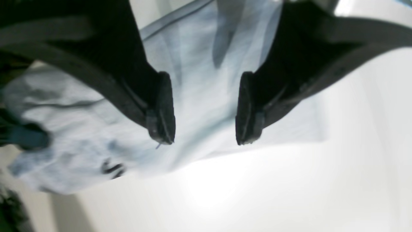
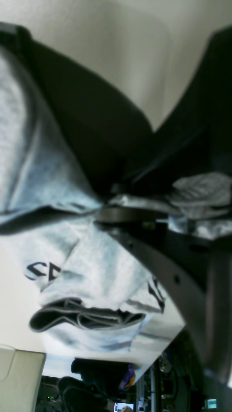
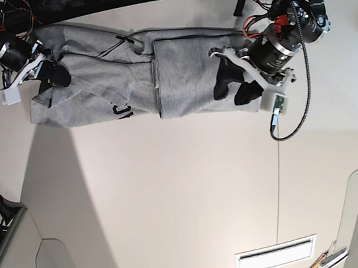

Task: Fold the T-shirt properly
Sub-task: 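Carry the strip end held by the left gripper toward the right gripper, then lift the folded bundle with both grippers and gather it together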

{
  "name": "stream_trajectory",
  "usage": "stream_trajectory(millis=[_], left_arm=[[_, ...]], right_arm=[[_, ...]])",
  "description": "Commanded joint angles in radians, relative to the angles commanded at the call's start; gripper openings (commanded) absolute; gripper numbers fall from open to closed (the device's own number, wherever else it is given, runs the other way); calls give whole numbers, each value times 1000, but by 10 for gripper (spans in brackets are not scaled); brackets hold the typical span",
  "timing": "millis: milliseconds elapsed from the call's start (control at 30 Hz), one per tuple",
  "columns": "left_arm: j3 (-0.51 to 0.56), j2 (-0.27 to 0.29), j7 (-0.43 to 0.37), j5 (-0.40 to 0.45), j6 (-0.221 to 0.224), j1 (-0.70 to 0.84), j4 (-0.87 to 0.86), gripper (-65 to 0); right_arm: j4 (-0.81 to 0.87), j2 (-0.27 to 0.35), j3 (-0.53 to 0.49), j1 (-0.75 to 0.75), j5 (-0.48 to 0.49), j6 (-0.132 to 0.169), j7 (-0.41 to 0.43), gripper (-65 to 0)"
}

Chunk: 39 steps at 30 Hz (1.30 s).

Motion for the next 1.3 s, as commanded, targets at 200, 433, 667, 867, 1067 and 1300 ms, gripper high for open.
stream_trajectory(millis=[200, 433, 667, 867, 1067, 1300], left_arm=[[-137, -51, 19, -34, 0, 51, -2, -313], [-144, -39, 22, -103, 0, 122, -81, -313], [-99, -27, -31, -142, -16, 113, -293, -313], [11, -27, -57, -138, -15, 99, -323, -313], [33, 20, -53, -132, -16, 80, -323, -313], [34, 56, -37, -100, -16, 81, -323, -313]], right_arm=[[1, 14, 79, 26, -1, 0, -1, -650], [9, 151, 123, 39, 29, 0, -1, -650], [185, 185, 125, 39, 48, 0, -19, -650], [453, 125, 106, 39, 47, 0, -40, -650], [593, 63, -138, 74, -56, -4, -37, -650], [578, -38, -609, 202, -327, -33, 0, -650]])
